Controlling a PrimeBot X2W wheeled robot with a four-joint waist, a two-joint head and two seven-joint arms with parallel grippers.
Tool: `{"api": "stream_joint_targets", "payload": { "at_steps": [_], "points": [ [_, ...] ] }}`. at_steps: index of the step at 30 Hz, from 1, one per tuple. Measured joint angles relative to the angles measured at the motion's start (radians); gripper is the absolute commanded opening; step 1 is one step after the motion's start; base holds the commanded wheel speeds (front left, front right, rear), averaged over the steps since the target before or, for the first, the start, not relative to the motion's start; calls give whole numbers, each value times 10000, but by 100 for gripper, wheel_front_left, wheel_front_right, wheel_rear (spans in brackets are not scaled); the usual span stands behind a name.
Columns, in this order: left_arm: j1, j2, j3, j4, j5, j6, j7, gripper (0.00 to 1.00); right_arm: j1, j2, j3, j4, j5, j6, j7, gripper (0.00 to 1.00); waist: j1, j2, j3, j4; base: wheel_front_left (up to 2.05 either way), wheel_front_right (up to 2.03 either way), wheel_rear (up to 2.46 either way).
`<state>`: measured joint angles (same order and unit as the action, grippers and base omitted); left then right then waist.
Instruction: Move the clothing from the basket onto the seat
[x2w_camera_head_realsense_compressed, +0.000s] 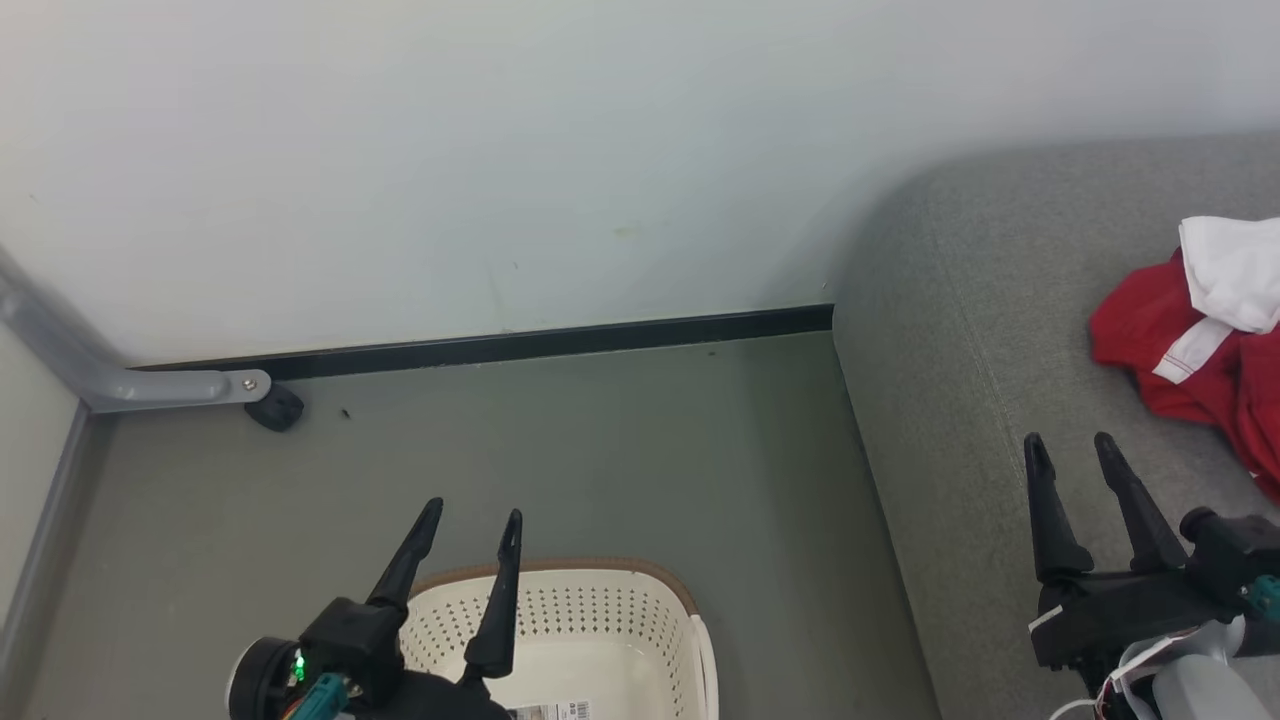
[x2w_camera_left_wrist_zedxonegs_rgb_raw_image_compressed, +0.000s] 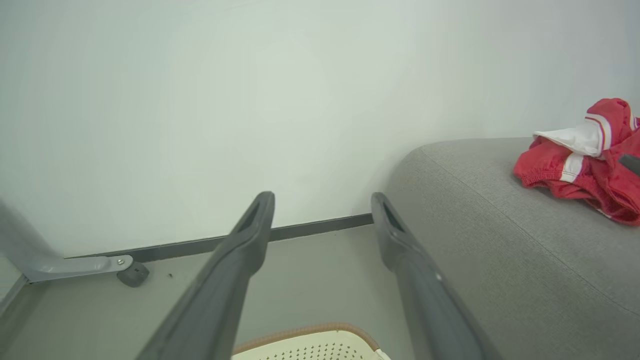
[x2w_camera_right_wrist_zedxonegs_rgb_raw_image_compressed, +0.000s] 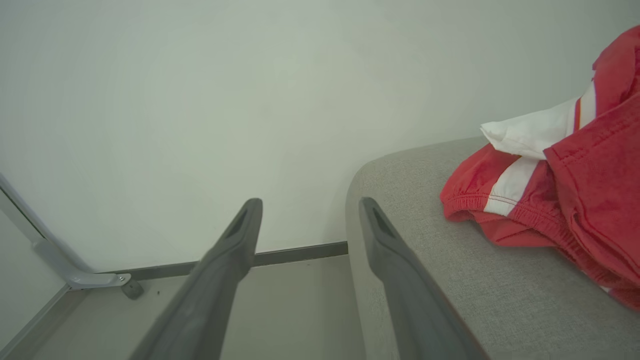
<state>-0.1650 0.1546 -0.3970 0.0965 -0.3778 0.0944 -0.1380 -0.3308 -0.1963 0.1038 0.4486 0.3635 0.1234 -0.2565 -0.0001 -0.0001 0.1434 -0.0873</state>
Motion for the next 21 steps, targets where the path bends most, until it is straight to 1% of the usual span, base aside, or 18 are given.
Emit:
{"api": "stream_joint_targets", "payload": {
  "at_steps": [11,13,18,21],
  "points": [
    [616,8,890,470,-449,123,-326,100,993,52,107,-642,-230,-17,0,100,0,0,-452,0,0,0,0],
    [729,6,1012,593,-489,127,-414,100,1142,79,146,-744,-303,-94,0,100,1,0,-507,-7,0,0,0],
    [939,-21,1269,836,-570,203,-510,100,1455,127,190,-982,-313,-113,0,100,1,0,-649,-28,0,0,0],
    [1058,-27,1390,882,-596,207,-600,100,1709,130,194,-1229,-382,-194,0,100,0,0,-709,-42,0,0,0]
  ]
}}
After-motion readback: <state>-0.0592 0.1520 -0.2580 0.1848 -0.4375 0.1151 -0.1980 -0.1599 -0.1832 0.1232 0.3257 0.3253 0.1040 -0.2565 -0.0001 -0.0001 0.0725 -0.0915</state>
